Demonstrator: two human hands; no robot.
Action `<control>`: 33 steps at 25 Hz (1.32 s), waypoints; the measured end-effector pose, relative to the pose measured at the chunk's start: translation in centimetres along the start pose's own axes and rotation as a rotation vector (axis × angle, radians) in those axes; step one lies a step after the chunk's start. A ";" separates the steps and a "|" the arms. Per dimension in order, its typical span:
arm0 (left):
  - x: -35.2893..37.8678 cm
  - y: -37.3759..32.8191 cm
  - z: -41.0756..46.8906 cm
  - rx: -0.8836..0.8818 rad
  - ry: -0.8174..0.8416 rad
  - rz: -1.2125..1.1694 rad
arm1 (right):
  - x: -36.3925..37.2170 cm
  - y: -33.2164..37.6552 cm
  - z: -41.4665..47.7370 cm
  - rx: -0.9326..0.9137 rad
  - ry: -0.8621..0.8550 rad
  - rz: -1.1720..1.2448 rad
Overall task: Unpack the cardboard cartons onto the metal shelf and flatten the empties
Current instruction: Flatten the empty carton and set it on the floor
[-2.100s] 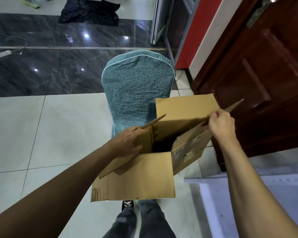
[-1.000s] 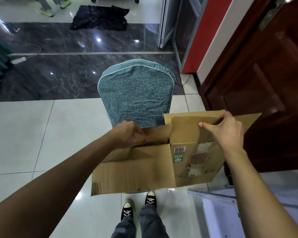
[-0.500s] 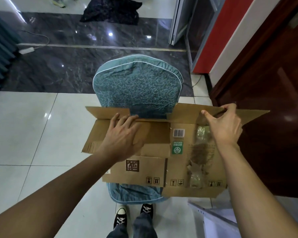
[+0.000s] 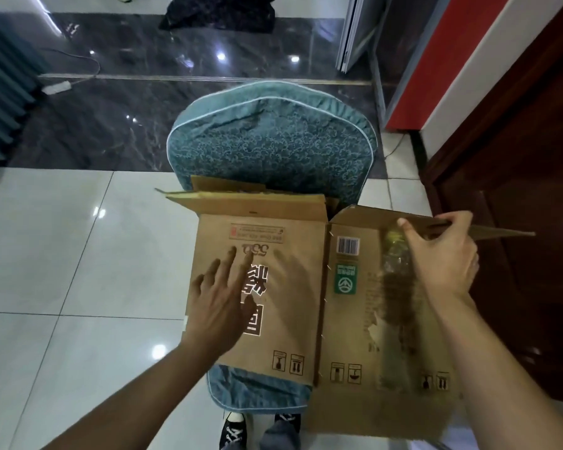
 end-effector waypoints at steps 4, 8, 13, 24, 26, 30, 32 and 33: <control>4.8 1.3 3.4 0.024 0.312 0.086 | 2.6 -0.8 -0.5 -0.042 0.013 0.070; 10.0 1.9 4.1 -0.001 0.322 0.047 | 6.0 -2.0 -1.2 -0.073 0.051 0.116; 13.5 2.4 4.1 0.010 0.143 0.008 | 10.5 -4.7 -4.2 -0.054 0.120 0.135; 14.8 3.1 4.2 0.018 0.033 0.037 | 16.0 -8.7 -11.7 -0.238 0.284 -0.149; 14.9 3.0 4.1 0.008 0.042 0.011 | 17.8 -8.4 -12.0 -0.296 0.373 -0.374; 14.7 5.2 2.1 -0.019 -0.051 -0.158 | 19.0 -9.1 -12.0 -0.225 0.449 -0.419; 14.7 7.4 0.0 -0.082 -0.100 -0.231 | 19.2 -9.9 -11.8 -0.189 0.482 -0.443; 14.8 8.5 -1.1 -0.131 -0.119 -0.229 | 19.3 -10.1 -11.7 -0.171 0.500 -0.451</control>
Point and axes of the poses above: each hand's wrist, its own z-axis towards the middle knuckle, its own x-axis out of the palm, y = z × x, the point moved 3 cm from there along z, towards the middle knuckle, and after that the axes turned 2 degrees about z, right-handed, at the moved point
